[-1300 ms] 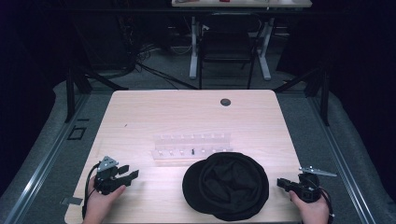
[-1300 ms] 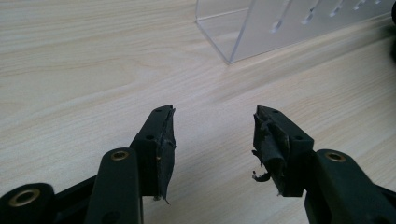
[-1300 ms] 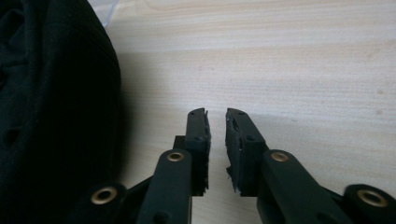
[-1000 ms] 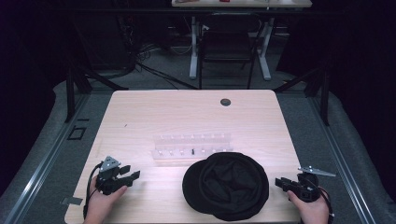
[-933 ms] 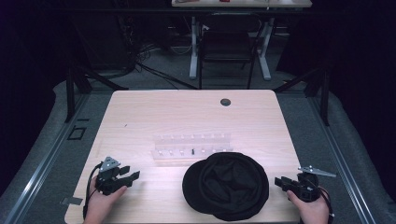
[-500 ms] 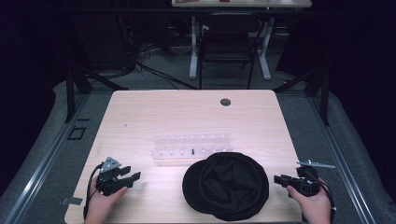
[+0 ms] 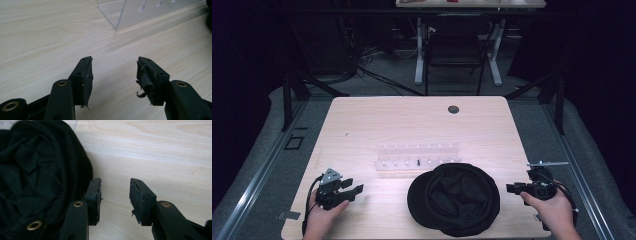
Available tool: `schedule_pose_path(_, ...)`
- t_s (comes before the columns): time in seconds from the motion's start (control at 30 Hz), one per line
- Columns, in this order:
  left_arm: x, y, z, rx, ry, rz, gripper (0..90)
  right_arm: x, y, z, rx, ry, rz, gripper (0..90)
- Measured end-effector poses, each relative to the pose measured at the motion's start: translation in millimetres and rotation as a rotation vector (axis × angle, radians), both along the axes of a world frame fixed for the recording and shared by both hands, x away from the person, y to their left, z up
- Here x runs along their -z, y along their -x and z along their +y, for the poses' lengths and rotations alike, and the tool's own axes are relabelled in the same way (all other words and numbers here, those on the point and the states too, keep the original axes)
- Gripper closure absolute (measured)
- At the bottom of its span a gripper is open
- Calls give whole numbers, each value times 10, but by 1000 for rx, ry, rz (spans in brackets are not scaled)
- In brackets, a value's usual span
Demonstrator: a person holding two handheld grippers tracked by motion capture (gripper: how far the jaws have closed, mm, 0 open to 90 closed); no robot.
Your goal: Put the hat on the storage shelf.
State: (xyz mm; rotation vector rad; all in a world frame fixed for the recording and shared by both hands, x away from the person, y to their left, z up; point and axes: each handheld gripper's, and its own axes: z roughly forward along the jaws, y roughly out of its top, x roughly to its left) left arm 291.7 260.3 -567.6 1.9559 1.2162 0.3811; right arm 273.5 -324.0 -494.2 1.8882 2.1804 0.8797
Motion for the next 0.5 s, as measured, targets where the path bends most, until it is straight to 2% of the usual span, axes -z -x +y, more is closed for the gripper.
schedule_pose_path(0.13, 0, 2, -2, 4, -1, 2, 466, -72, -3, 78, -9, 15, 7, 571)
schedule_pose_path(0.2, -3, 3, -2, 5, -3, 3, 466, -96, -7, 96, -2, 13, 11, 571)
schedule_pose_path(0.23, -2, 3, -4, 7, -5, 2, 466, -148, -20, 116, 3, 0, 29, 572)
schedule_pose_path(0.33, 1, 5, -9, 7, -4, 3, 466, -200, -34, 140, 6, 0, 25, 572)
schedule_pose_path(0.43, -1, 3, -8, 8, -6, 1, 466, -271, -60, 182, 4, 22, 34, 571)
schedule_pose_path(0.47, -2, 3, -7, 8, -6, 0, 466, -302, -80, 216, -1, 31, 56, 604)
schedule_pose_path(0.5, -2, 3, -6, 8, -6, 0, 466, -302, -80, 216, -1, 31, 56, 604)
